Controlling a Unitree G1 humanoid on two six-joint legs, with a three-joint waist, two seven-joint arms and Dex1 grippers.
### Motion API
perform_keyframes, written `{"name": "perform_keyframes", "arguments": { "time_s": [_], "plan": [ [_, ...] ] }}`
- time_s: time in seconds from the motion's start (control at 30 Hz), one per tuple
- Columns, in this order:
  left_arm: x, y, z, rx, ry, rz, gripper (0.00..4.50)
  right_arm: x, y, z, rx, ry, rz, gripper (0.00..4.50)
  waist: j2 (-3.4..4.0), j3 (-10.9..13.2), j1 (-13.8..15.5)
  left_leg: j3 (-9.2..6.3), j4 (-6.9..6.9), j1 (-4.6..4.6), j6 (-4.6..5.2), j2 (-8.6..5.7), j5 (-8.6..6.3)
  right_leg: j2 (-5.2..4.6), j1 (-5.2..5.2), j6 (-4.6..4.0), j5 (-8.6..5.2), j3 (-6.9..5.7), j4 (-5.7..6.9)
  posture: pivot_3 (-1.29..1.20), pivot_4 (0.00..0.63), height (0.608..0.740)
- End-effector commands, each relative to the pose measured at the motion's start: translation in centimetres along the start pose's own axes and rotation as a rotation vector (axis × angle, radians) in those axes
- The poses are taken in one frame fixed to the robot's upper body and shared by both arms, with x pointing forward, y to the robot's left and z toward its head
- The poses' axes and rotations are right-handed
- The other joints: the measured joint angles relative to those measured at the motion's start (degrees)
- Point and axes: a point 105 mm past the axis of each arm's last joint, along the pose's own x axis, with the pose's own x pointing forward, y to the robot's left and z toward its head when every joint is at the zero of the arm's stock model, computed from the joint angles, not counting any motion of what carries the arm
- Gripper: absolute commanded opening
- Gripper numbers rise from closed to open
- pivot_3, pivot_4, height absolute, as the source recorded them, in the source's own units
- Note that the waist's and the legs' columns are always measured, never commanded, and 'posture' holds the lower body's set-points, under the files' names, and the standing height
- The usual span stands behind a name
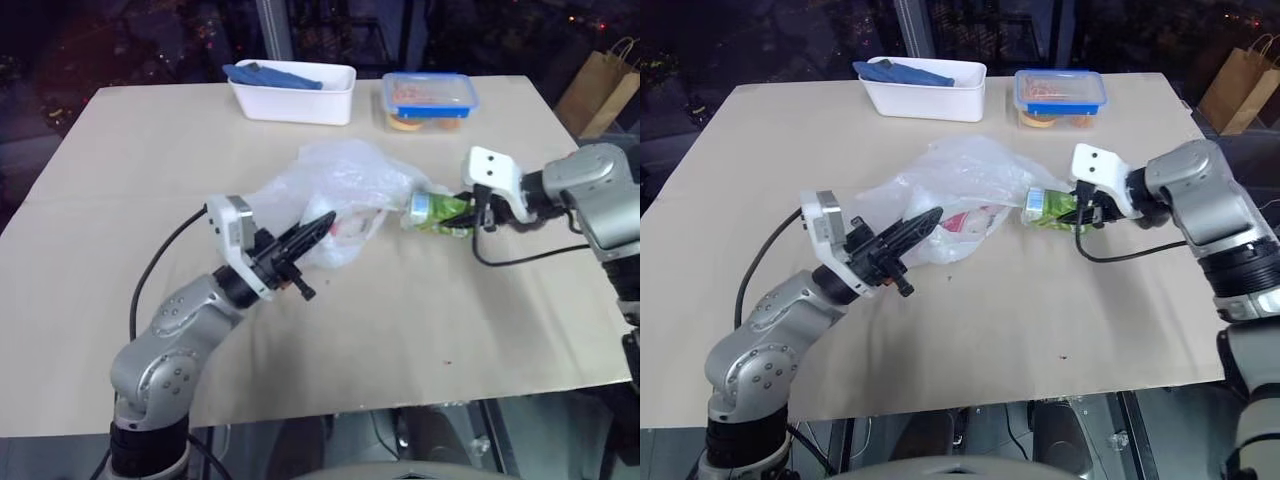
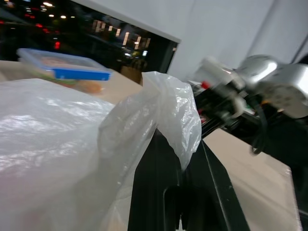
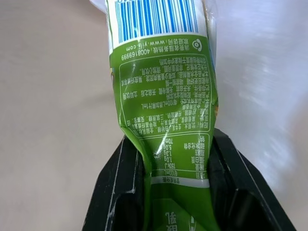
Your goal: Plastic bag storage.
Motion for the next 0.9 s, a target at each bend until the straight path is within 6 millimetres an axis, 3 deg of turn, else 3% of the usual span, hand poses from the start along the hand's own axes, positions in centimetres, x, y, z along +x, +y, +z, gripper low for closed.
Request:
{"name": "perform_keyframes", "arguments": {
  "time_s": [0.03,0.17,0.33,0.5,0.67,0.8,0.9],
  "plan": [
    [0.2,-1.6,1.4,0.025,-0.069,-0.078,0.00,0.3,-0.3,2.5,-0.082,-0.049,-0.023,1.02,0.00,0.0,0.0,0.01,0.00,0.00,0.00,-0.01,0.00,-0.01,-0.01,0.00,0.00,0.01,0.00,0.00,0.150,0.740],
    [0.3,-1.6,1.9,0.008,-0.104,-0.079,0.00,1.5,-2.4,4.5,-0.085,-0.116,-0.152,1.02,0.00,0.0,0.1,-0.02,0.01,-0.04,-0.01,-0.01,0.00,-0.02,-0.04,0.00,0.00,0.00,0.02,0.00,0.150,0.740],
    [-0.5,-2.1,0.6,0.047,-0.027,-0.116,0.00,1.2,-5.1,7.3,-0.070,-0.198,-0.286,1.02,0.02,0.0,-0.2,0.02,-0.01,-0.03,-0.02,-0.01,0.01,0.01,-0.14,-0.02,0.00,0.05,0.17,0.00,0.150,0.740],
    [-1.1,-2.1,-0.2,0.066,0.025,-0.136,0.00,1.2,-5.4,9.2,-0.092,-0.247,-0.302,1.02,0.02,0.0,-0.2,0.06,-0.03,-0.20,-0.01,-0.02,0.01,-0.01,-0.28,-0.02,0.00,0.06,0.11,0.00,0.150,0.740],
    [-1.7,-0.8,-0.4,0.091,0.029,-0.094,0.00,0.6,-5.2,12.0,-0.046,-0.366,-0.294,1.02,0.05,0.0,-0.2,0.06,-0.06,-0.21,-0.01,-0.01,0.00,0.00,-0.34,-0.02,0.00,0.06,0.14,0.00,0.150,0.740],
    [-1.4,-1.2,-0.3,0.114,0.026,-0.144,0.00,5.0,-1.9,12.8,0.014,-0.397,-0.165,1.02,0.05,0.0,-0.5,0.08,-0.10,-0.20,-0.01,0.01,0.00,0.02,-0.37,-0.03,0.00,0.07,0.16,0.00,0.150,0.740],
    [-1.3,-1.5,-0.6,0.111,0.023,-0.165,0.00,7.5,-1.1,13.6,0.047,-0.412,-0.175,1.02,0.05,0.0,-0.6,0.13,-0.19,-0.11,-0.01,0.06,0.00,0.08,-0.38,-0.03,0.00,0.15,0.20,0.00,0.150,0.740]
  ]
}}
